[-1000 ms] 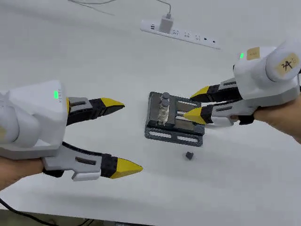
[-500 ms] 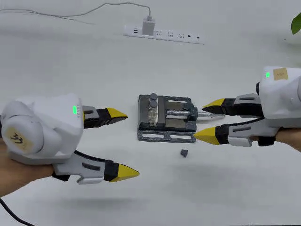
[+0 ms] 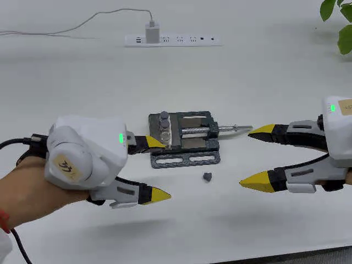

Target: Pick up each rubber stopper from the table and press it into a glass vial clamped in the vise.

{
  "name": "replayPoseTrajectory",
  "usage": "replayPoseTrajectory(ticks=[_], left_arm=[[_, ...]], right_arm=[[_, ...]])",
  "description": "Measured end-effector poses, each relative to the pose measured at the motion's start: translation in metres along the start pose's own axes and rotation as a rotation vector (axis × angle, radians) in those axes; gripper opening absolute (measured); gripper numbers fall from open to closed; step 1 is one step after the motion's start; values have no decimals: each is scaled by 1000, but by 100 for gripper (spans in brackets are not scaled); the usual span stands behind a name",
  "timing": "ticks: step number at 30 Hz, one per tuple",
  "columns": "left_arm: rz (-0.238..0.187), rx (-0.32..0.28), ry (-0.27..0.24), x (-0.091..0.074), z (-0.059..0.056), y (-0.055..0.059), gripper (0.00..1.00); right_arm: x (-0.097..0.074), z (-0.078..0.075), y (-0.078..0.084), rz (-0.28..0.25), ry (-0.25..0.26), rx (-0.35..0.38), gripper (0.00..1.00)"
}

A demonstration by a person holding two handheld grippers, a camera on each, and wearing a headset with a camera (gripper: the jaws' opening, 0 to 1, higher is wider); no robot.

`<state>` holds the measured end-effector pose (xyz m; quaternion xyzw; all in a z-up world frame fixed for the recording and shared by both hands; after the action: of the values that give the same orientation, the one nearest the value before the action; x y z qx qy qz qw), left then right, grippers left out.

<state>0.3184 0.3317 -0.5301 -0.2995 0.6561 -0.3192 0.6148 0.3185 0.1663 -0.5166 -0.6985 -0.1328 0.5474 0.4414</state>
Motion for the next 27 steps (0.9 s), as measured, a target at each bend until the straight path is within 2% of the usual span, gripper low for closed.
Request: replayPoseTrajectory(ticks=[2, 6, 10, 17, 27], left_arm=[[37, 19, 18, 9, 4, 2, 40], [68, 37, 34, 24, 11, 4, 36], [118, 74, 63, 39, 14, 7, 33], [162, 106, 89, 64, 21, 8, 27], [221, 156, 130, 96, 30, 11, 20]], right_arm=[[-2, 1, 7, -2, 0, 2, 62], [-5, 2, 18, -13, -1, 17, 65], [-9, 2, 30, -11, 6, 36, 66], [-18, 3, 46, -8, 25, 69, 66], [-30, 3, 61, -7, 51, 105, 65]])
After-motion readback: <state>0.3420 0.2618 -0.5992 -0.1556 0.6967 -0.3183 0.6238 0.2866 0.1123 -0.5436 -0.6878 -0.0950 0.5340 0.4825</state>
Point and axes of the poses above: the centre of the closed fingertips' face, and the gripper's own axes: x roughly forward along the fingers, z roughly to its left, y roughly out of its underside, the point moved 4 cm from there along -x, roughly backward along the fingers, and after that the axes turned 11 degrees about y, right-handed, at the moved point
